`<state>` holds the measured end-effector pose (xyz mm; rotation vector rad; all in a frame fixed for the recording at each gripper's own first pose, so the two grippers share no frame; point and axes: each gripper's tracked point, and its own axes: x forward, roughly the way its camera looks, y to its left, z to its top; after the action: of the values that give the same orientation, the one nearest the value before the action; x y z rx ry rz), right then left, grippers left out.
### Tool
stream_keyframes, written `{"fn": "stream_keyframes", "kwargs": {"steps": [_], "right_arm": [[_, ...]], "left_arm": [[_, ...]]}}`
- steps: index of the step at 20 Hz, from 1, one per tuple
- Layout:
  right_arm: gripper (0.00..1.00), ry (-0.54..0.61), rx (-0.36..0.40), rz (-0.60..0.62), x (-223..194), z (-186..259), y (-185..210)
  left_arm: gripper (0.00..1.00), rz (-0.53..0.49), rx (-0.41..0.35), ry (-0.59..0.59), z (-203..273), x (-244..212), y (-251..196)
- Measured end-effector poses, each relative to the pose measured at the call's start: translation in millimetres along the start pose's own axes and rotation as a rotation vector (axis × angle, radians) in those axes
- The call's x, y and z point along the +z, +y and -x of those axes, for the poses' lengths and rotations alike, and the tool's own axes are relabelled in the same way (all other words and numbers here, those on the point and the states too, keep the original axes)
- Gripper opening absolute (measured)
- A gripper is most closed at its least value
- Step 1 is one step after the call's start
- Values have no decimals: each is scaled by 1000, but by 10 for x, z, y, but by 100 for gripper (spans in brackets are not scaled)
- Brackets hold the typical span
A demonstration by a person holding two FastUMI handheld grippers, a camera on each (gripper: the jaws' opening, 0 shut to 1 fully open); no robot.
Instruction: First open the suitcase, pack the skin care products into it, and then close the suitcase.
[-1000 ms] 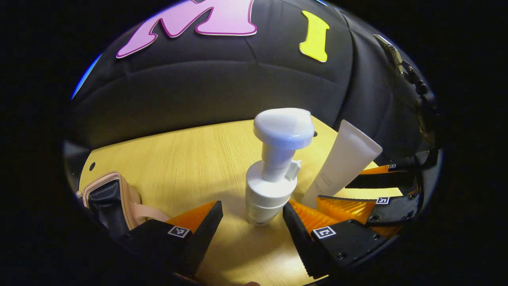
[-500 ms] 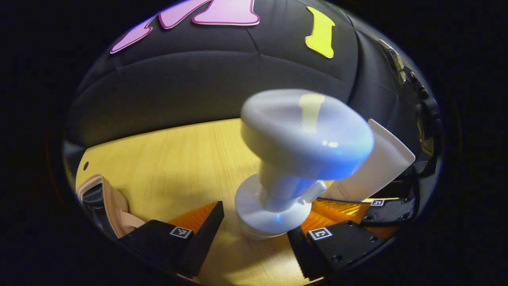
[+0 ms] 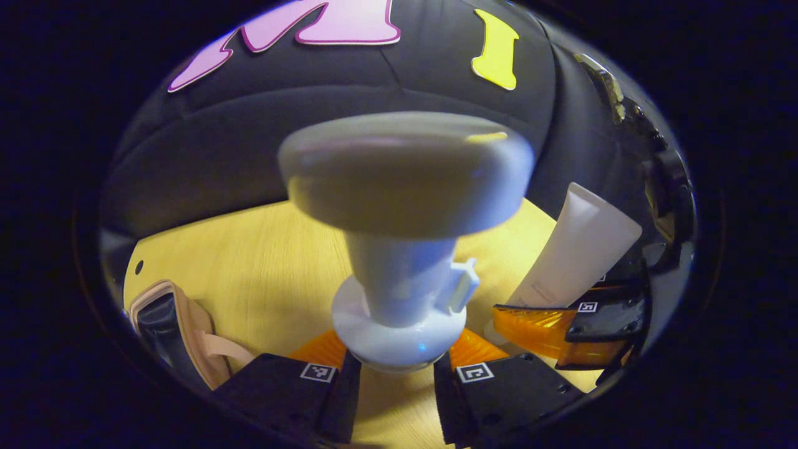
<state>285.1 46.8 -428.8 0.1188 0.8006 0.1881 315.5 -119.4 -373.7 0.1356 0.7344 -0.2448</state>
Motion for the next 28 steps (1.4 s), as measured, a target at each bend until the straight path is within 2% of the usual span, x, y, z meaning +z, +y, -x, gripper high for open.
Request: {"fn": "stream_keyframes", "kwargs": {"steps": [1, 2, 5, 8, 11, 14, 18, 20, 24, 28], "right_arm": [[44, -5, 8, 0, 43, 84, 46], [36, -5, 19, -4, 74, 185, 103], [36, -8, 73, 11, 203, 501, 403], [36, -3, 165, 46, 319, 729, 878], [36, 20, 245, 64, 348, 820, 1408], [36, 73, 338, 98, 338, 872, 2028], [36, 166, 439, 153, 214, 856, 2749], [36, 255, 484, 185, 62, 796, 3095], [36, 474, 486, 275, -342, 613, 3350], [36, 677, 412, 338, -870, 322, 3348]], "left_arm": [[55, -2, -5, 0, 122, 33, 11], [55, -5, -9, 4, 268, 63, 28], [55, -10, 5, 17, 764, 60, 209], [55, 75, 23, 37, 1303, -7, 488], [55, 148, 49, 105, 1668, -271, 807], [55, 191, 97, 185, 1928, -553, 1194], [55, 293, 92, 272, 2110, -805, 1496], [55, 324, 91, 339, 2092, -959, 1607], [56, 389, 71, 466, 2019, -1158, 1710], [55, 440, 45, 583, 1948, -1401, 1769]]}}
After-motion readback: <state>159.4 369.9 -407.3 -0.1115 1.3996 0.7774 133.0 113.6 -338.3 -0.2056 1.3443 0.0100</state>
